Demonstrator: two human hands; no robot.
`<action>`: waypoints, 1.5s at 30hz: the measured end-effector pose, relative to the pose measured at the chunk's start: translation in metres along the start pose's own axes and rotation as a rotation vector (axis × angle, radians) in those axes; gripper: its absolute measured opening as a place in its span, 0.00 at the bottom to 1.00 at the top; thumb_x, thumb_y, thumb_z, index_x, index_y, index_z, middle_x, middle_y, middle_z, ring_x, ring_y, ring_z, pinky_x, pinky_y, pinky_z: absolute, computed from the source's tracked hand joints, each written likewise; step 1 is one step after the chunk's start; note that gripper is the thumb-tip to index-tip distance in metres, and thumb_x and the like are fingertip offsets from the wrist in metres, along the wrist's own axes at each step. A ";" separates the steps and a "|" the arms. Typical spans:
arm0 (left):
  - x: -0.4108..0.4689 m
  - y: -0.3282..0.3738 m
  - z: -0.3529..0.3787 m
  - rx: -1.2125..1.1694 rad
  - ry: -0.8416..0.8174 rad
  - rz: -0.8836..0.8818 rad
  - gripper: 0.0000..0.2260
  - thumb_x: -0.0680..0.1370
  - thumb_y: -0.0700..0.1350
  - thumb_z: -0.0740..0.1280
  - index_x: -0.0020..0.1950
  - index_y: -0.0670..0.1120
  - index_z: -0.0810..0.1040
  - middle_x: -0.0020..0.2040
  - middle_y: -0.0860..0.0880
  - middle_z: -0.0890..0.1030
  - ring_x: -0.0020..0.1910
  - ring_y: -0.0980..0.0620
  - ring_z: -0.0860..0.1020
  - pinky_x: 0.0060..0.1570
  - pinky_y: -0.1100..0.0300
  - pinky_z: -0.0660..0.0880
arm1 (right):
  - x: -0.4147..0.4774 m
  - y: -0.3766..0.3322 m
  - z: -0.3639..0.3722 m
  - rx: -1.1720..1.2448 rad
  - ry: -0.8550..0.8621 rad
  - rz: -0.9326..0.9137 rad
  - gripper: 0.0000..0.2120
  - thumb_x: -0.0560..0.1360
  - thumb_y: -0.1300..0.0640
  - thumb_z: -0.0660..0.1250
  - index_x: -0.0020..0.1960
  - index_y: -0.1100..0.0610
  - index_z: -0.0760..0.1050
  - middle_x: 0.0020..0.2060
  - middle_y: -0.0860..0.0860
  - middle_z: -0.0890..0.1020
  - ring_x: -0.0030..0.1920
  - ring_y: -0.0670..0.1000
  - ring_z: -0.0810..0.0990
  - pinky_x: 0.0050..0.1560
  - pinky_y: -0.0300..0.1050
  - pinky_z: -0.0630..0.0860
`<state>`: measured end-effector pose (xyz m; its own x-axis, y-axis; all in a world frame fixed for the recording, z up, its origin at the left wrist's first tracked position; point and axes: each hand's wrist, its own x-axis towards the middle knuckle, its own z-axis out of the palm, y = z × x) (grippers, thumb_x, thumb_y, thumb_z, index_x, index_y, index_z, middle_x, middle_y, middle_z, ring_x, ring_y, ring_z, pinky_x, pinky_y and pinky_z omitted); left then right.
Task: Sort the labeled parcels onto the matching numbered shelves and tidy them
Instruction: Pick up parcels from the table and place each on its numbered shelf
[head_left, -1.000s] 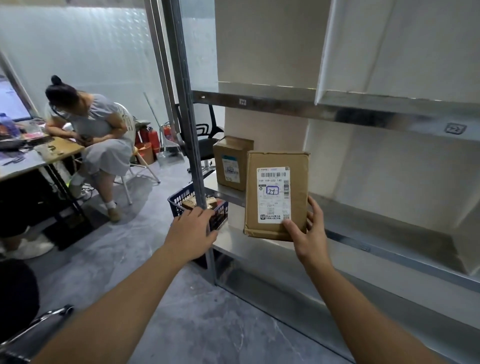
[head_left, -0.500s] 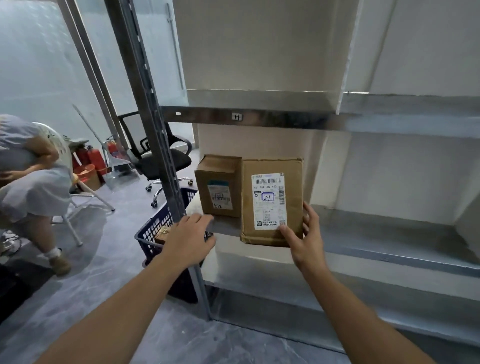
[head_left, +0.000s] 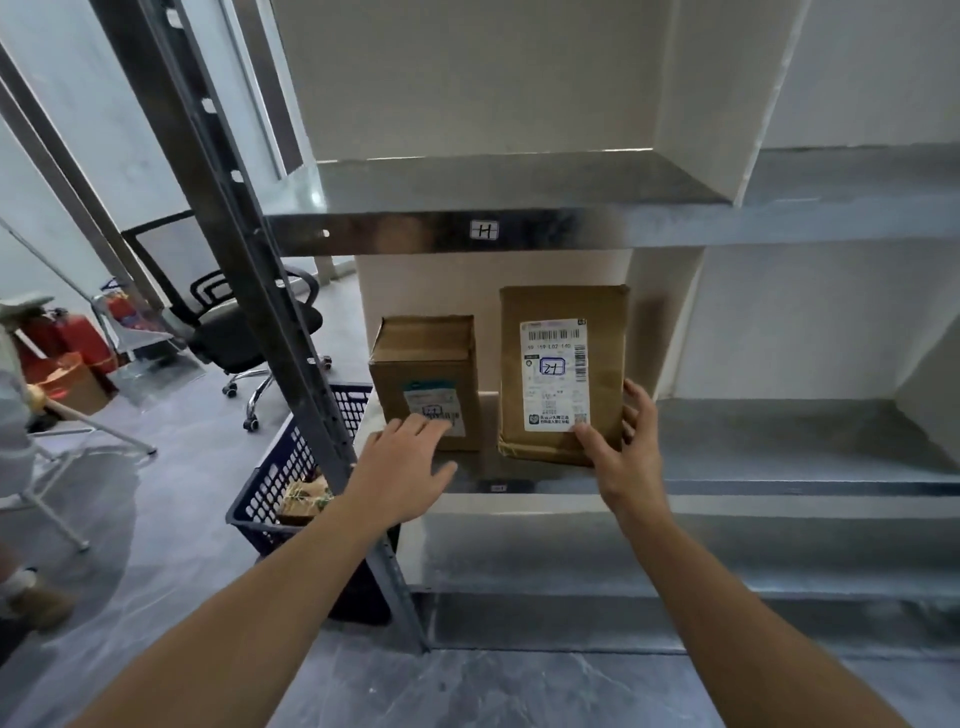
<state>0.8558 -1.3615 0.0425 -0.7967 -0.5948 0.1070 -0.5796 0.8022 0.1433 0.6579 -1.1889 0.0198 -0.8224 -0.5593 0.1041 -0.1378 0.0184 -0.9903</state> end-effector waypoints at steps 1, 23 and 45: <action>0.004 -0.001 0.001 -0.004 0.003 0.001 0.25 0.79 0.58 0.62 0.74 0.52 0.65 0.70 0.50 0.70 0.68 0.48 0.68 0.66 0.49 0.68 | 0.004 0.002 0.002 -0.011 0.003 -0.002 0.32 0.76 0.56 0.73 0.69 0.33 0.59 0.67 0.45 0.72 0.68 0.51 0.73 0.65 0.59 0.77; 0.047 -0.021 0.036 -0.031 -0.023 0.015 0.24 0.79 0.57 0.62 0.73 0.52 0.66 0.69 0.50 0.72 0.67 0.48 0.68 0.66 0.51 0.67 | 0.066 0.053 0.019 -0.140 -0.048 0.184 0.40 0.76 0.53 0.74 0.79 0.41 0.54 0.70 0.47 0.74 0.71 0.54 0.73 0.69 0.62 0.73; 0.042 -0.011 0.036 -0.143 0.024 0.001 0.26 0.76 0.59 0.59 0.71 0.51 0.69 0.67 0.49 0.74 0.67 0.47 0.70 0.64 0.46 0.70 | 0.065 0.026 0.006 0.003 -0.034 0.051 0.45 0.72 0.56 0.78 0.79 0.45 0.55 0.71 0.49 0.72 0.70 0.49 0.72 0.66 0.52 0.77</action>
<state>0.8229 -1.3937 0.0104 -0.7917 -0.5968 0.1305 -0.5476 0.7880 0.2814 0.6042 -1.2292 0.0000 -0.8090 -0.5856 0.0507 -0.0945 0.0446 -0.9945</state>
